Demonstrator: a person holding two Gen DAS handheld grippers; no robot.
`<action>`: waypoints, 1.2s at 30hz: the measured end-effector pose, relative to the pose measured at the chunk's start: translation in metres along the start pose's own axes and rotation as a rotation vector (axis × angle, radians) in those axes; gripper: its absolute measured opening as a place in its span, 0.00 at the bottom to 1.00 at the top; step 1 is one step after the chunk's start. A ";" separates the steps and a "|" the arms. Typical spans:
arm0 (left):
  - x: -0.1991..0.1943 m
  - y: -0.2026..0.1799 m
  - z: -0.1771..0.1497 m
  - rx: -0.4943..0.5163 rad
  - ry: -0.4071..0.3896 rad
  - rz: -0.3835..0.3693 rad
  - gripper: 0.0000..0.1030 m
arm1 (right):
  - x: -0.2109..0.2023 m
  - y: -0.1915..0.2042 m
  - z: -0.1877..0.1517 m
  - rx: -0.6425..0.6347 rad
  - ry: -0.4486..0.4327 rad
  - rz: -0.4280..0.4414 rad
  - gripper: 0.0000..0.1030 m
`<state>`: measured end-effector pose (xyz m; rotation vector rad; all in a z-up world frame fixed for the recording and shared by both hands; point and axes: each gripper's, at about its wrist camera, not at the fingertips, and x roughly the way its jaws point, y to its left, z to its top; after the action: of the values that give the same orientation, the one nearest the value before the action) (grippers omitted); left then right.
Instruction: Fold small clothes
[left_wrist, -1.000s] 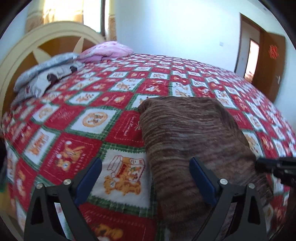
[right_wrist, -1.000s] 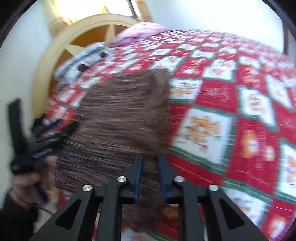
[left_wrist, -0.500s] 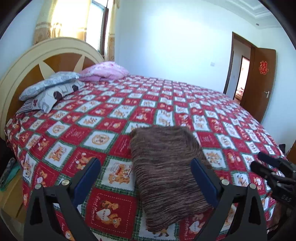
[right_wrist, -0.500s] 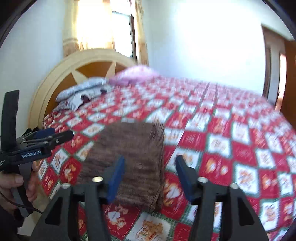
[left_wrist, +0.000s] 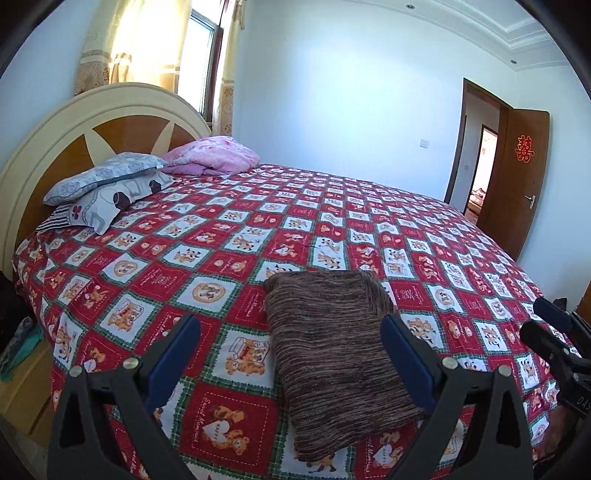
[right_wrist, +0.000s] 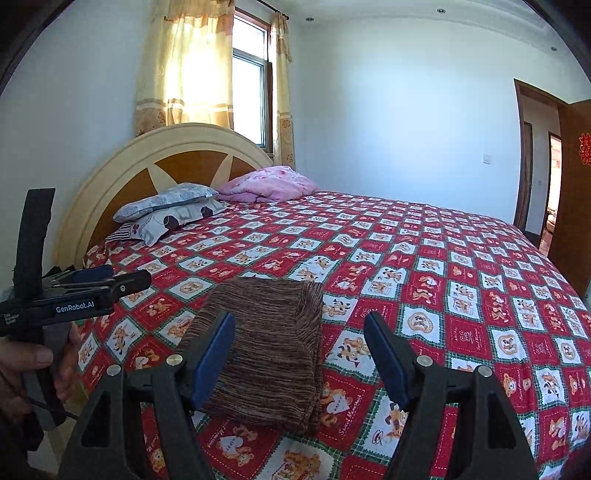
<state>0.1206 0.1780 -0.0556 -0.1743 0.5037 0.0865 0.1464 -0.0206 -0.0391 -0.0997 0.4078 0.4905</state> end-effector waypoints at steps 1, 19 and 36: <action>-0.001 0.000 0.000 0.001 -0.002 0.001 0.97 | 0.000 0.000 0.000 0.002 -0.003 0.000 0.71; -0.006 -0.011 -0.002 0.050 -0.019 0.009 0.97 | -0.009 0.000 -0.001 0.019 -0.025 -0.005 0.71; -0.009 -0.017 0.000 0.097 -0.027 0.022 1.00 | -0.020 -0.002 0.002 0.033 -0.080 -0.026 0.72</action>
<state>0.1150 0.1610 -0.0483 -0.0728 0.4818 0.0853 0.1318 -0.0307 -0.0291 -0.0530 0.3359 0.4605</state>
